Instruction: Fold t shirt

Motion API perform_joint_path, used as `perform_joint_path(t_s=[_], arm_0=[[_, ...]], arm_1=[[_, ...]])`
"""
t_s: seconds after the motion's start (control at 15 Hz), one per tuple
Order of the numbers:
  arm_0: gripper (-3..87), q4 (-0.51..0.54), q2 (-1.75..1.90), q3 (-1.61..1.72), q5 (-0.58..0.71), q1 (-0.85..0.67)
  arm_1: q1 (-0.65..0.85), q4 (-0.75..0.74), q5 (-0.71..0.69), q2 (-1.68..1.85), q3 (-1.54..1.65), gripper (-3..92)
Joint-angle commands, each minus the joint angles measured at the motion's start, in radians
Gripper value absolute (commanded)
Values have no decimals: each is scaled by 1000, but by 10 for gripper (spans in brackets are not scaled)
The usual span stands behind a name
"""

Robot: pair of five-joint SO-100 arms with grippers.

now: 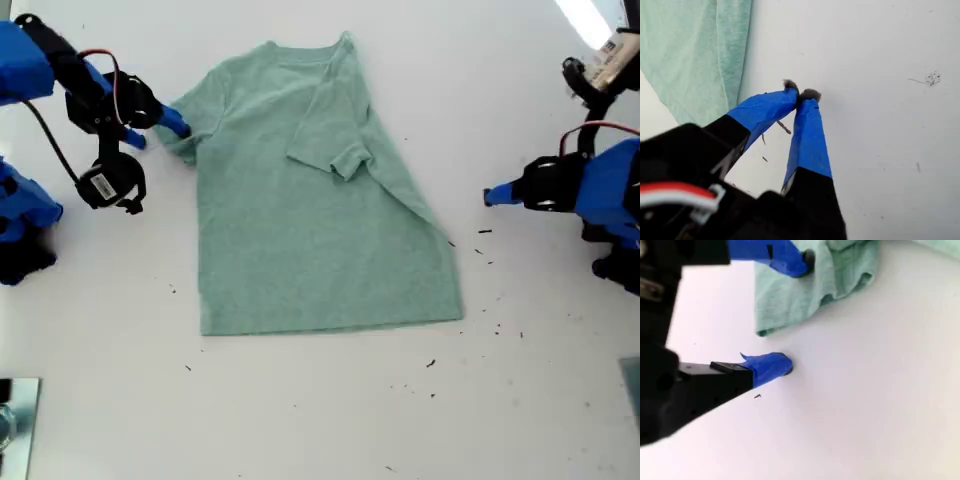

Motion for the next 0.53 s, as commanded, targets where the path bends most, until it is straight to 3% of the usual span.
perform_joint_path(t_s=[0.0,0.13,0.47], arm_0=[[23,-66,-78,-8,6,9],[-2,-15,-11,-66,-15,75],[-2,325,115,-614,-11,183]], arm_1=[[-14,-18,-15,9,57,26],[-12,-18,-17,9,57,26],[-8,-18,-17,9,57,26]])
